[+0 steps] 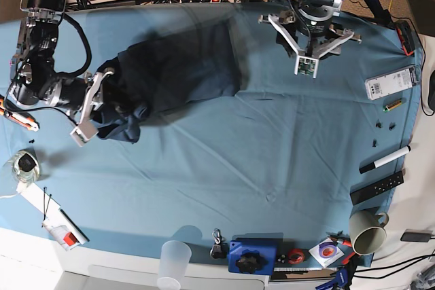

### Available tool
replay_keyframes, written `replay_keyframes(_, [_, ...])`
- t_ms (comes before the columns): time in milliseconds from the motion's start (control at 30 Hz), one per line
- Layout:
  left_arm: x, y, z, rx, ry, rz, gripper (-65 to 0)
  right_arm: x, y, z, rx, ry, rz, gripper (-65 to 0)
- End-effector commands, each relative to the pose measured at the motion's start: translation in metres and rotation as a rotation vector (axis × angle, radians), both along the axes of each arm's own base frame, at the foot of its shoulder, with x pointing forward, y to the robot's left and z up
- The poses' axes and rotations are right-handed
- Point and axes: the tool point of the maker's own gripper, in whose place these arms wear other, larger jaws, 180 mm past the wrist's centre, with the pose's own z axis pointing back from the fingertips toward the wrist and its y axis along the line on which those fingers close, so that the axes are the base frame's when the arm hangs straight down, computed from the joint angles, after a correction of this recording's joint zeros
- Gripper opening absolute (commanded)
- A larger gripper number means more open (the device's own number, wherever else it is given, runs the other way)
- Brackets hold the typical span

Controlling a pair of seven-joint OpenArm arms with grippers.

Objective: Fold the T-shirt properly
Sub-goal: 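Grasp the folded shirt bundle with the right gripper and lift it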

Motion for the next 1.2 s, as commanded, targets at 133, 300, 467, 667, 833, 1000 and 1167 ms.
replay_keyframes(133, [0.007,0.004,0.011,0.004,-0.058,0.026,-36.7,-0.002,0.028,0.023,0.037,-0.068,0.105,-65.0])
replay_keyframes(300, [0.009,0.003,0.013,0.002,-0.075,0.024,-36.7,-0.013,0.062,0.015,0.081,-0.044,0.185,-65.0])
replay_keyframes(467, [0.011,0.000,0.015,-0.014,-0.091,0.018,-36.7,-0.023,0.100,0.008,0.159,-0.018,0.239,-65.0])
replay_keyframes(667, [0.011,0.000,0.015,-0.014,-0.091,0.018,-36.7,-0.018,0.107,-0.018,0.035,-0.012,0.209,-65.0])
replay_keyframes(833, [0.012,0.000,0.015,-0.015,-0.096,0.016,-36.7,-0.018,0.107,-0.020,0.027,-0.012,0.207,-65.0])
replay_keyframes(1000, [0.012,0.000,0.015,-0.014,-0.097,0.016,-36.7,-0.019,0.106,-0.020,0.026,-0.009,0.208,-47.7])
replay_keyframes(1167, [0.012,0.000,0.016,-0.015,-0.098,0.016,-36.7,-0.027,0.120,-0.013,0.094,0.002,0.258,-47.6])
